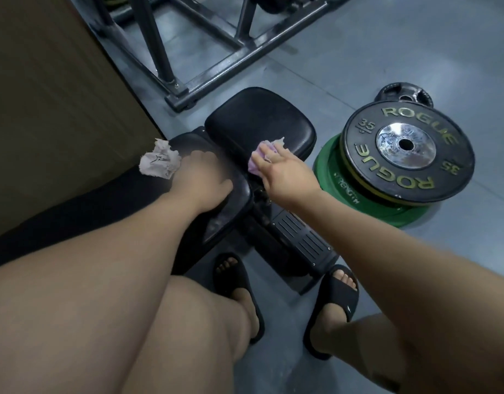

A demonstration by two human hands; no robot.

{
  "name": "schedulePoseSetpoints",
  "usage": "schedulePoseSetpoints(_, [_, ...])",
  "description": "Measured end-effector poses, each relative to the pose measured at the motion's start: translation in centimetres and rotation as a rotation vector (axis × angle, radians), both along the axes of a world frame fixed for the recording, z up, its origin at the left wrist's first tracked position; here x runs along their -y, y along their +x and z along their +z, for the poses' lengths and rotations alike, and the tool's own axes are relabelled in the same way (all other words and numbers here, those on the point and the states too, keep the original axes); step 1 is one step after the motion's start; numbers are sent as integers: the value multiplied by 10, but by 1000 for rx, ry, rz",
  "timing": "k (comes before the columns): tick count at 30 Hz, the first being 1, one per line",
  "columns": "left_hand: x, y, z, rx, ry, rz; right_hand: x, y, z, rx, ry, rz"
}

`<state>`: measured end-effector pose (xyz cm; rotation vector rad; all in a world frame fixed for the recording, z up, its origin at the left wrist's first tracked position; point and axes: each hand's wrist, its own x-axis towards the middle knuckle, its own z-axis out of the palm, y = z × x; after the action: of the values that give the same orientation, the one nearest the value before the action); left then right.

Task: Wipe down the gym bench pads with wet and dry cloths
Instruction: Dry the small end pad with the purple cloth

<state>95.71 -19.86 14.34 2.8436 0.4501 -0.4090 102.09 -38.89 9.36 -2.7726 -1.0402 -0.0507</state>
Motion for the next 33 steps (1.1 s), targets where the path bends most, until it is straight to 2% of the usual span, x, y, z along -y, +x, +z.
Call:
schedulePoseSetpoints(6, [-25,-17,-9,-2,-112,56,-49,35,-5,36,-106,133])
schedulePoseSetpoints(12, [-30,-21,-15,34,-17,-5,-110,79,-2,87,-178,199])
schedulePoseSetpoints(19, [-34,-20,-20,86,52,-51,-159,122,6,0,-281,245])
schedulePoseSetpoints(22, [-34,-19,-22,99,60,-48,-166,133,6,-48,-247,189])
schedulePoseSetpoints(26, [-33,-21,-25,116,85,-60,-150,154,12,-132,-101,21])
schedulePoseSetpoints(31, [-34,-18,-19,149,135,-113,-96,183,9,-130,-8,-222])
schedulePoseSetpoints(33, [-34,-13,-14,192,130,-144,-74,174,7,-105,13,-253])
